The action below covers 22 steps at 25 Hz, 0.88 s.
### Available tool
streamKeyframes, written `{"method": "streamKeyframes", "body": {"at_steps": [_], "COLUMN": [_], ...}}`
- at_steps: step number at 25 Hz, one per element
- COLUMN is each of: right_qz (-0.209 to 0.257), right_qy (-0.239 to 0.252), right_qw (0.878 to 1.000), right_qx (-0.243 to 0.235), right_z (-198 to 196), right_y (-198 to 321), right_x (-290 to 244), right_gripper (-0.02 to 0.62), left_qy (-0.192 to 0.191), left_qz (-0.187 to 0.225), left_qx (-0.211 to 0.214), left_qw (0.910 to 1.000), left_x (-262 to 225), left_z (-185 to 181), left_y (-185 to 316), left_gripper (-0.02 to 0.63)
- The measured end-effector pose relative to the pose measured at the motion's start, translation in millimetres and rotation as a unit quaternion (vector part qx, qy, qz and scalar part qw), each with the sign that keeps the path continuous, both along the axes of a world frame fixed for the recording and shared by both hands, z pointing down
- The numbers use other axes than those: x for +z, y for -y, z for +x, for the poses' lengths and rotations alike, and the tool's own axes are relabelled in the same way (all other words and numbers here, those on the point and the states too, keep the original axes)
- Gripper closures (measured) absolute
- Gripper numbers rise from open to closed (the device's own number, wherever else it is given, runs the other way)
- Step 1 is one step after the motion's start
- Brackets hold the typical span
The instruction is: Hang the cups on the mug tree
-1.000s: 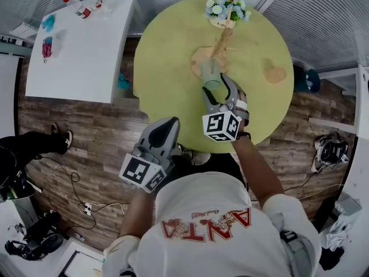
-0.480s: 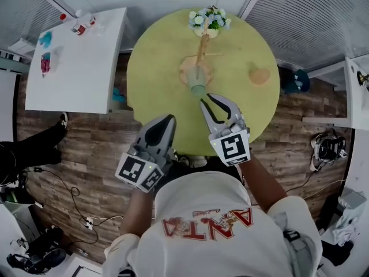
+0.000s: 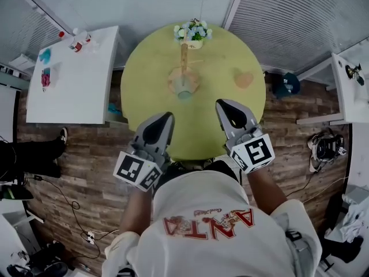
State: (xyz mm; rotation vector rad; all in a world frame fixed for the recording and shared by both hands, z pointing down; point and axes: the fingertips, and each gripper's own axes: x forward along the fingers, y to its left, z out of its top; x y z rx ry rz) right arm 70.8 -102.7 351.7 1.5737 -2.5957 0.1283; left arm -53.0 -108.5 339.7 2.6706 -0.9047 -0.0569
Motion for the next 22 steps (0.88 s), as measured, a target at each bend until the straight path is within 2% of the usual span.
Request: {"method": "streamKeyframes", "body": {"at_steps": [6,18,22], "right_qz": [0.009,0.0,-0.015], "right_qy": [0.014,0.01,0.007], "right_qw": [0.999,1.0,0.999], "right_qx": [0.028,0.03,0.043], "right_z": [23,27,40], "right_y": [-12,-17,-17], "right_x": [-15,-10,2], "right_gripper": [0.592,0.592,0.591], "left_qy": [-0.005,-0.005,-0.002], "left_qz": [0.014,0.015,0.012], "left_qx": [0.013,0.011,0.016], "left_qw": [0.9998,0.9998,0.9998], "left_x": [-12,-15,-13], "left_z": [17,20,26], "left_y": [-12,-18,-23], "left_gripper": [0.597,0.597,0.597]}}
